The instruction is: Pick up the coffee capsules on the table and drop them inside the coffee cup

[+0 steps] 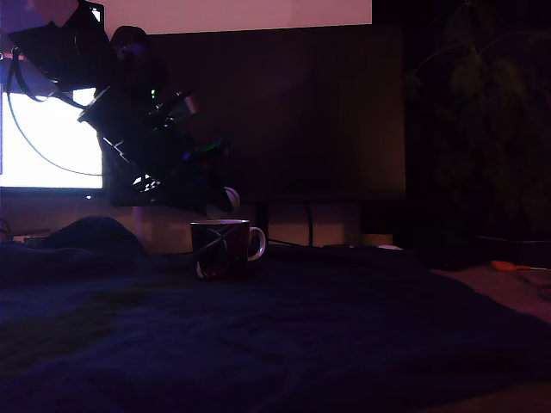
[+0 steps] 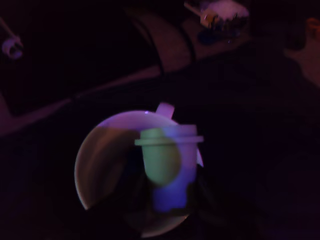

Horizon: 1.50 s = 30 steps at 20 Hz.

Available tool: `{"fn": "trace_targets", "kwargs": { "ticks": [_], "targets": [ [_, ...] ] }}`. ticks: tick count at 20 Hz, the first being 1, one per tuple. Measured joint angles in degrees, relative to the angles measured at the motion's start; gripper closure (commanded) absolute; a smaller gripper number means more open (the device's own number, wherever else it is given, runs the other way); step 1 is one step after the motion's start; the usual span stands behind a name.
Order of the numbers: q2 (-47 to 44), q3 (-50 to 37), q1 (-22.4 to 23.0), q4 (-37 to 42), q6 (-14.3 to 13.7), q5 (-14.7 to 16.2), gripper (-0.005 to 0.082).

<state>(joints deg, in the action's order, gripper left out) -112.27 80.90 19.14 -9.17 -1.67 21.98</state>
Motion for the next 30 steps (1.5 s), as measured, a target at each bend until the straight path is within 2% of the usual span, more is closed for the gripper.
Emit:
{"fn": "trace_targets", "kwargs": {
  "ticks": [3, 9, 12, 14, 25, 28, 30],
  "targets": [
    [0.0, 0.0, 0.0, -1.01, 0.0, -0.59, 0.0554],
    [0.0, 0.0, -0.02, -1.09, 0.0, -1.44, 0.0535],
    [0.0, 0.0, -0.02, -0.94, 0.0, -1.46, 0.044],
    [0.0, 0.0, -0.02, -0.52, 0.0, -1.49, 0.0427],
    [0.0, 0.0, -0.02, 0.17, 0.0, -1.25, 0.0437],
    [0.0, 0.0, -0.02, 0.15, 0.0, -0.55, 0.0512],
    [0.0, 0.0, -0.02, 0.09, 0.0, 0.02, 0.0621]
  ]
}}
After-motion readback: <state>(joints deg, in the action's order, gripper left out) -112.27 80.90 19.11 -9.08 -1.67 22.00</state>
